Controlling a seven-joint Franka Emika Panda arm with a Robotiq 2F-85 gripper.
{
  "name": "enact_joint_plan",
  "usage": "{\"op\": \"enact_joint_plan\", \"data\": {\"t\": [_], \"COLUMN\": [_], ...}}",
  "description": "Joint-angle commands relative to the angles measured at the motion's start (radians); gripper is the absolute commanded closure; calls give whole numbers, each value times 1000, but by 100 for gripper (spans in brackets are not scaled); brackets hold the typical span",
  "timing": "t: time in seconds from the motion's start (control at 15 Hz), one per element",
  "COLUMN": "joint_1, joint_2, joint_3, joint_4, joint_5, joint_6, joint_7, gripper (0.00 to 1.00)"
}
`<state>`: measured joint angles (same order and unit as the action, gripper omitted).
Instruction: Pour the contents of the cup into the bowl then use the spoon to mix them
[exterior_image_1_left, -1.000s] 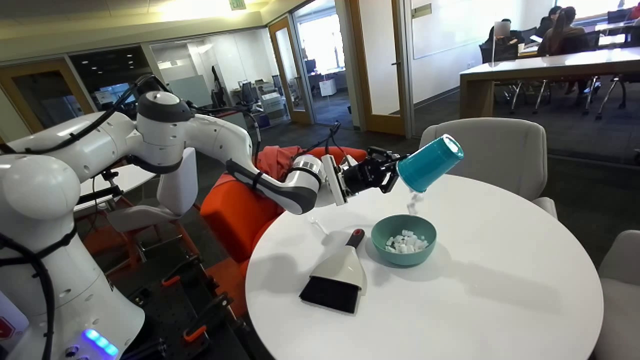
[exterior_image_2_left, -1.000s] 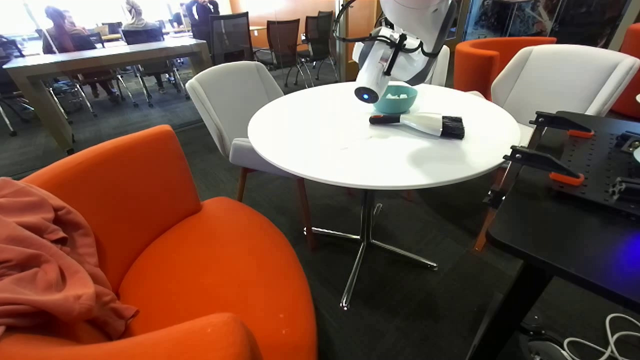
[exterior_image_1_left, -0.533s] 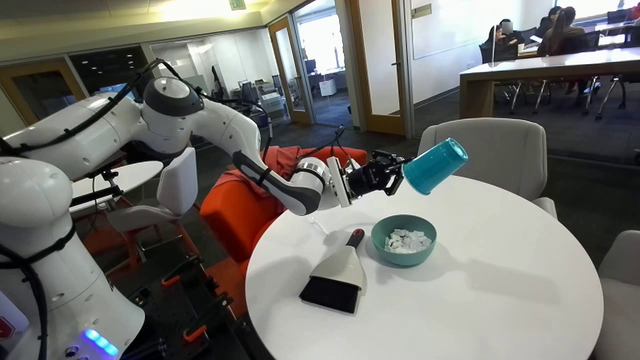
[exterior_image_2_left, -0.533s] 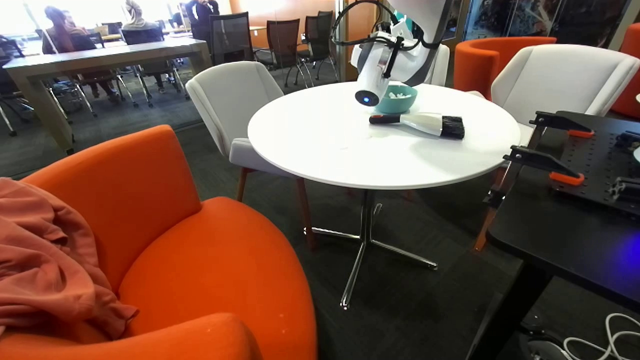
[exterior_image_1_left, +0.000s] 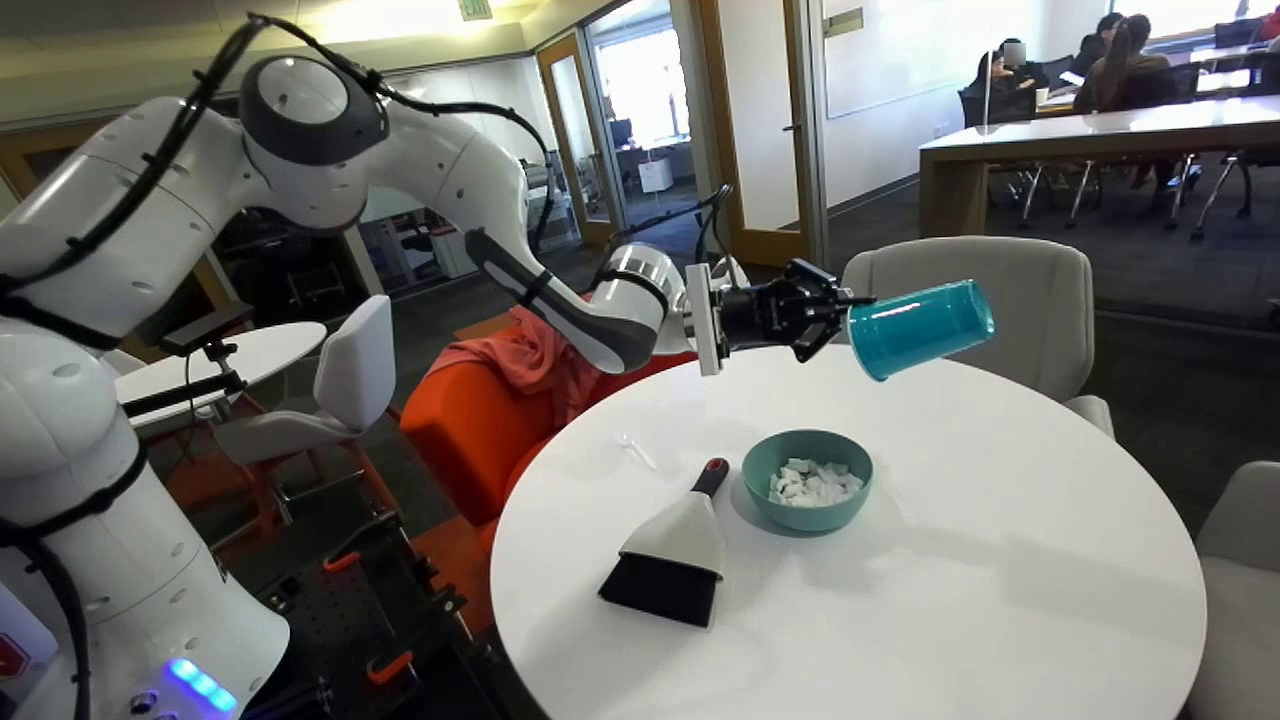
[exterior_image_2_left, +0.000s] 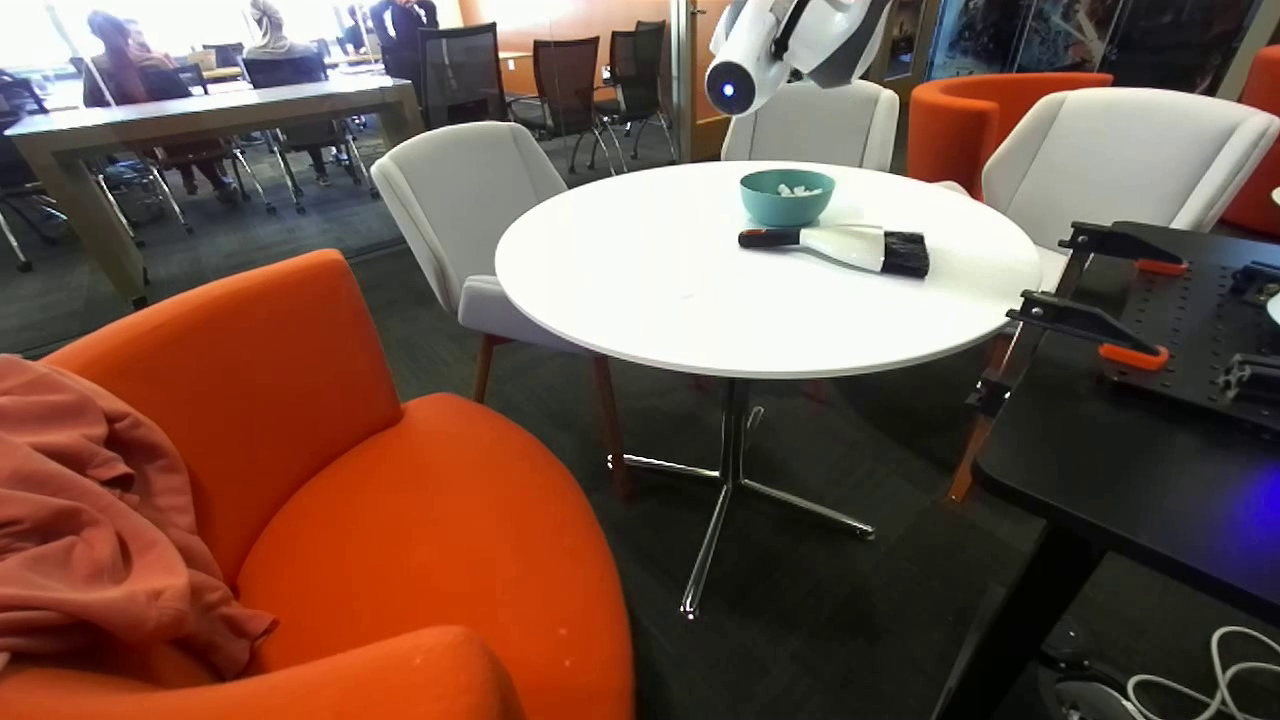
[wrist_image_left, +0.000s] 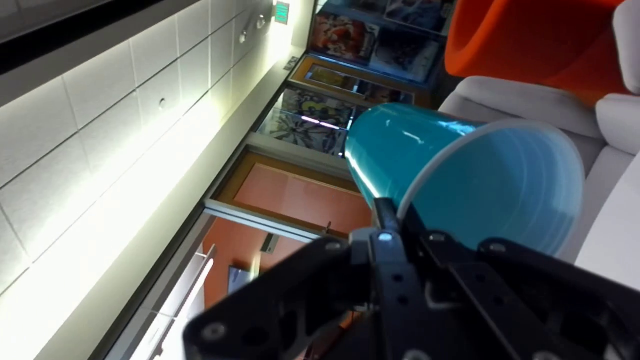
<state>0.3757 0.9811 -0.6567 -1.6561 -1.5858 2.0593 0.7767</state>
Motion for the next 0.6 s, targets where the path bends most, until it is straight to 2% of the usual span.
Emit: {"op": "enact_joint_plan", "data": {"t": [0.0, 0.07, 0.13, 0.2, 0.4, 0.53], "joint_1": [-46, -65, -191, -232, -416, -517], "joint_2": [-194, -227, -321, -357, -452, -483], "joint_3": [-35, -48, 90, 115, 277, 355], "joint_4": [-105, -114, -120, -126, -143, -147], "joint_5": [9, 14, -70, -71, -44, 8], "joint_6": [154, 198, 149, 161, 177, 209], "joint_7": [-12, -16, -20, -26, -33, -32], "gripper": [99, 99, 99, 99, 99, 99]}}
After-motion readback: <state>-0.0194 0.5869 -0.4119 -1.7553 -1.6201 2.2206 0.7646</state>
